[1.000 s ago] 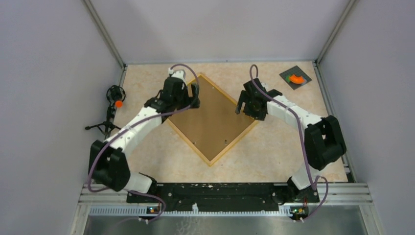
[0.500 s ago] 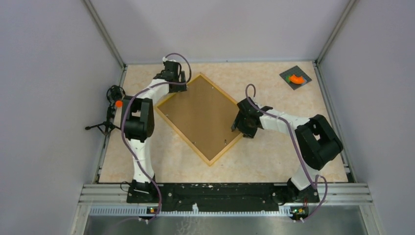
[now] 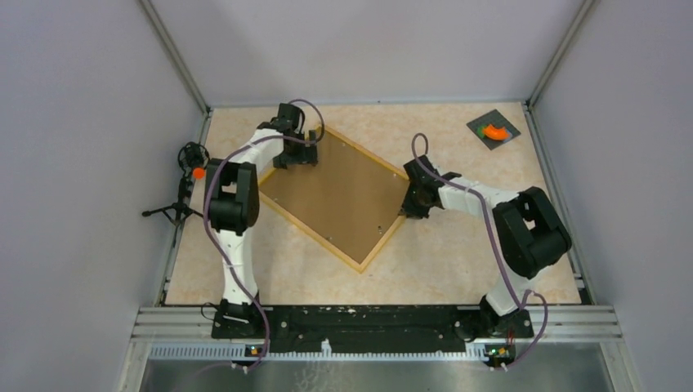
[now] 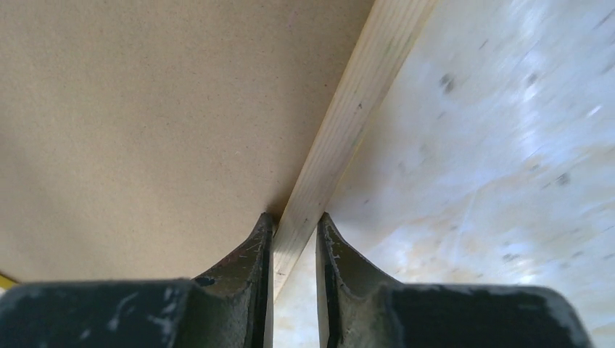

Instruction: Put the photo into the frame

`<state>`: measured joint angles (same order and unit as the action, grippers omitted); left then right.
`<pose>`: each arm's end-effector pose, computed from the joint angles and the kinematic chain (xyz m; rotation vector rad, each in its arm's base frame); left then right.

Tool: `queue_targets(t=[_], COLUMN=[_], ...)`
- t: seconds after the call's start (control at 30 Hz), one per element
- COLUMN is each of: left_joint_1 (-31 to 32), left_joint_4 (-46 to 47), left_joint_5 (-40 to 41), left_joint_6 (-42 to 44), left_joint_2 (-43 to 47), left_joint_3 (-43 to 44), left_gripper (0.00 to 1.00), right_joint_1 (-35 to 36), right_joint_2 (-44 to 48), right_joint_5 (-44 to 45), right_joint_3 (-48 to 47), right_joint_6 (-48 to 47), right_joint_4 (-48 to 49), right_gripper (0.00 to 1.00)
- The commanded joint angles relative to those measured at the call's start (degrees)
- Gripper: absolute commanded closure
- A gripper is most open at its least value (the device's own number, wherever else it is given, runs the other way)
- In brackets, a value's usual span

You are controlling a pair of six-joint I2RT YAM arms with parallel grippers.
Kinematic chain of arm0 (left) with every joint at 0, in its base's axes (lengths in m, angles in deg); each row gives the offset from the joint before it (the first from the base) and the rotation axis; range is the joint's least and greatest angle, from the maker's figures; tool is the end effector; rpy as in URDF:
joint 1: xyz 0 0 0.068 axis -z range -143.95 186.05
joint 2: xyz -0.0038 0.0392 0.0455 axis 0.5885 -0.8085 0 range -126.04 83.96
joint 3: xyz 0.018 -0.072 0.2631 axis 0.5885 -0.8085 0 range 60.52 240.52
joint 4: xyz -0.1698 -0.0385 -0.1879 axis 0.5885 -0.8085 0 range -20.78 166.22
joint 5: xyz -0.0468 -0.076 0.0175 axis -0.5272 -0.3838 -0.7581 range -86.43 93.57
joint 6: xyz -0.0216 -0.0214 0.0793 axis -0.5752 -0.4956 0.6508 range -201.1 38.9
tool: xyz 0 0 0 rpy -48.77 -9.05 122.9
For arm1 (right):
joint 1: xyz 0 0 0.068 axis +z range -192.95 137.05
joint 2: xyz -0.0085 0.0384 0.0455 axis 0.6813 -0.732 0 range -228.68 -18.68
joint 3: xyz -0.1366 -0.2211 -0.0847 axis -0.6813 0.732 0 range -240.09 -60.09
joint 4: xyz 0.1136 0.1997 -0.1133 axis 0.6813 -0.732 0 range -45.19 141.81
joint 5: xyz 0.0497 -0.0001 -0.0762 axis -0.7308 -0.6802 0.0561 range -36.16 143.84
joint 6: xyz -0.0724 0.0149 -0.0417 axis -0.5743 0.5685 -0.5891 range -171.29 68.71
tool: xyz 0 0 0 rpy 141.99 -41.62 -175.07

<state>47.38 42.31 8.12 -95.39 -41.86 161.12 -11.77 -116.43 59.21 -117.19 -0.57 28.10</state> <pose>0.4847 -0.0910 0.1530 -0.0955 2.5969 -0.0584 0.2951 0.1703 0.1316 0.4915 2.6820 0.3103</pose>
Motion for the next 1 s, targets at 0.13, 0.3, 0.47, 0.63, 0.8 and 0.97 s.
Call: queue_targets(t=[0.13, 0.3, 0.47, 0.63, 0.8, 0.97], left_joint_1=[-0.04, -0.57, -0.87, -1.04, -1.1, -1.09], left_joint_4=[0.83, 6.0, 3.7, 3.73, 3.54, 3.35], left_joint_5=[-9.04, -6.55, -8.72, -9.43, -9.4, -10.07], left_joint_6=[-1.62, -2.33, -2.19, -3.79, -4.08, -4.34], left_joint_2=[25.36, 30.14, 25.39, 22.73, 21.34, 20.87], left_joint_3=[-20.47, -26.89, -26.63, -28.99, -28.91, -29.01], left_gripper=[0.01, 0.01, 0.03, 0.15, 0.17, 0.18], right_joint_1=[-12.03, -13.13, -12.86, -9.8, -7.28, -5.44], right_joint_2=[4.04, 7.16, 8.91, 10.54, 8.11, 7.8], right_joint_5=[2.07, -4.93, -9.03, -8.19, -5.69, -1.99], right_joint_3=[4.71, 2.19, 1.91, 5.07, 4.32, 3.91], right_joint_6=[-28.82, -33.65, -32.07, -30.65, -29.39, -29.22], right_joint_4=[-2.3, -2.67, -5.33, -5.45, -6.53, -9.23], right_gripper=[1.0, 0.7, 0.41, 0.29, 0.32, 0.36])
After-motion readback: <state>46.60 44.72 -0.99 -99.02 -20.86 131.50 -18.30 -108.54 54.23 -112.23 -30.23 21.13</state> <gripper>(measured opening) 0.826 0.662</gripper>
